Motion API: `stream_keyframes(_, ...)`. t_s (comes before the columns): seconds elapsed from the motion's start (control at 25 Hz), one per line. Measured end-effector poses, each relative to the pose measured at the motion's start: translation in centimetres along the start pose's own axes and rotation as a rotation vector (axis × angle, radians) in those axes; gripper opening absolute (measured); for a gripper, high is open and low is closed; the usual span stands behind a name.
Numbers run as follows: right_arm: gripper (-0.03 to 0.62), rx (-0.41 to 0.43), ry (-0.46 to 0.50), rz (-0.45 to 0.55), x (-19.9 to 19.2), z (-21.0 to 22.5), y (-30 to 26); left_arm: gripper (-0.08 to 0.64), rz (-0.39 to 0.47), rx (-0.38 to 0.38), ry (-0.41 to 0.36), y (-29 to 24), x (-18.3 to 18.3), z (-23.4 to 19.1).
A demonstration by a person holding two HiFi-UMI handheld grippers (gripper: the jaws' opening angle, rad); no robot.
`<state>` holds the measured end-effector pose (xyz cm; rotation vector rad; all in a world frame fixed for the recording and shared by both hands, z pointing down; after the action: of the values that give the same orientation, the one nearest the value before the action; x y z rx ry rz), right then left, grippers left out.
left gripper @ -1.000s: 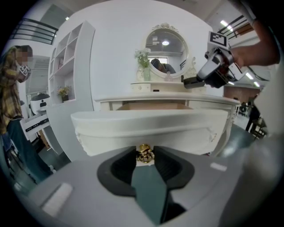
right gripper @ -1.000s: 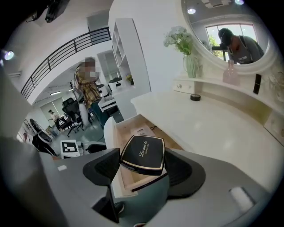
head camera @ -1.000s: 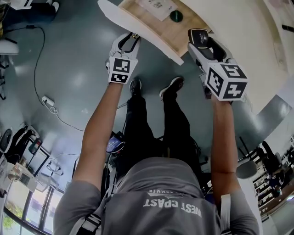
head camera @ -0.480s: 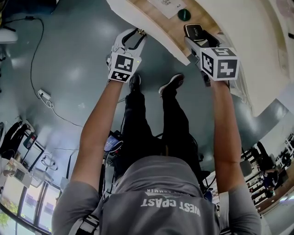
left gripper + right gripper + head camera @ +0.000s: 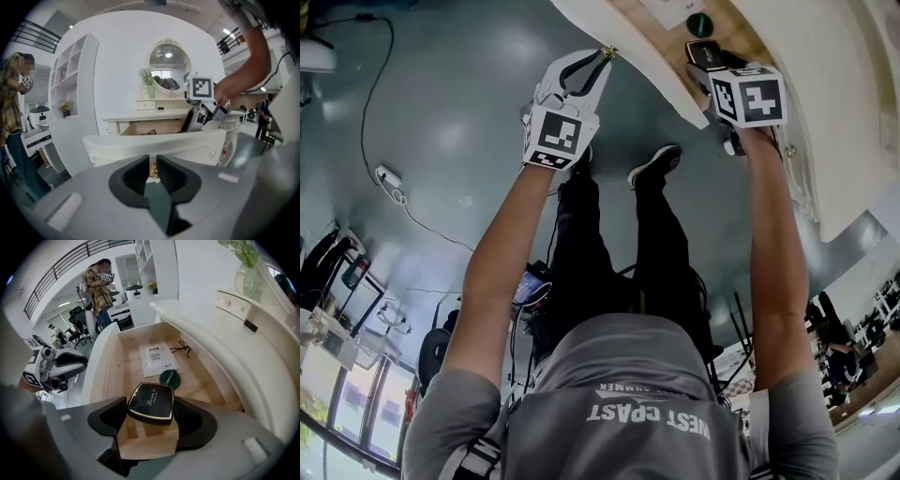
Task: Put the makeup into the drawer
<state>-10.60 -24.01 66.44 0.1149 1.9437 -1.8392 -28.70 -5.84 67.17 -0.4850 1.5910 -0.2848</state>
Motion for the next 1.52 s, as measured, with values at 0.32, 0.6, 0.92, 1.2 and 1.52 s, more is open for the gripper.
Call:
stream_keyframes(0.32, 0.324, 0.008, 0.087, -0.108, -0.5, 2.5, -0.9, 0.011, 0.042, 0.010, 0.013, 0.7, 1.5, 0.9)
stream_keyframes(0.6, 0.325, -0.021, 0.190, -0.206, 0.4, 1.1, -1.8, 0.003, 0.061, 0.025, -0.001, 3.7, 1.7, -0.5)
stream_keyframes(0.92, 0.330, -0.043, 0.298, -0.313, -0.1, 0.5, -2.4, 0.003, 0.075, 0.049, -0.019, 6.2, 2.8, -0.5)
stream_keyframes(1.2, 0.325, -0.048, 0.265, -0.319, -1.0, -0.1, -0.8, 0.003, 0.094, 0.055, -0.050, 8.5, 4.6, -0.2)
stream_keyframes(1.52, 0.233, -0.150, 0.176, -0.120, -0.4, -0.8, 7.7, 0.002, 0.146, 0.043, -0.095, 11.1, 9.6, 1.6)
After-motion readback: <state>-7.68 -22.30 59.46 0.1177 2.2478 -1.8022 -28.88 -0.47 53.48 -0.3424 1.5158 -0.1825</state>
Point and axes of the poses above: the fingertips, and each gripper's own axes: y backward along the fingers, z to its right, x out of its top, the point moved 9 cm from there along y, backward along the fingers, and after that the axes turned 11 degrees about y, right-handed, at the moved point
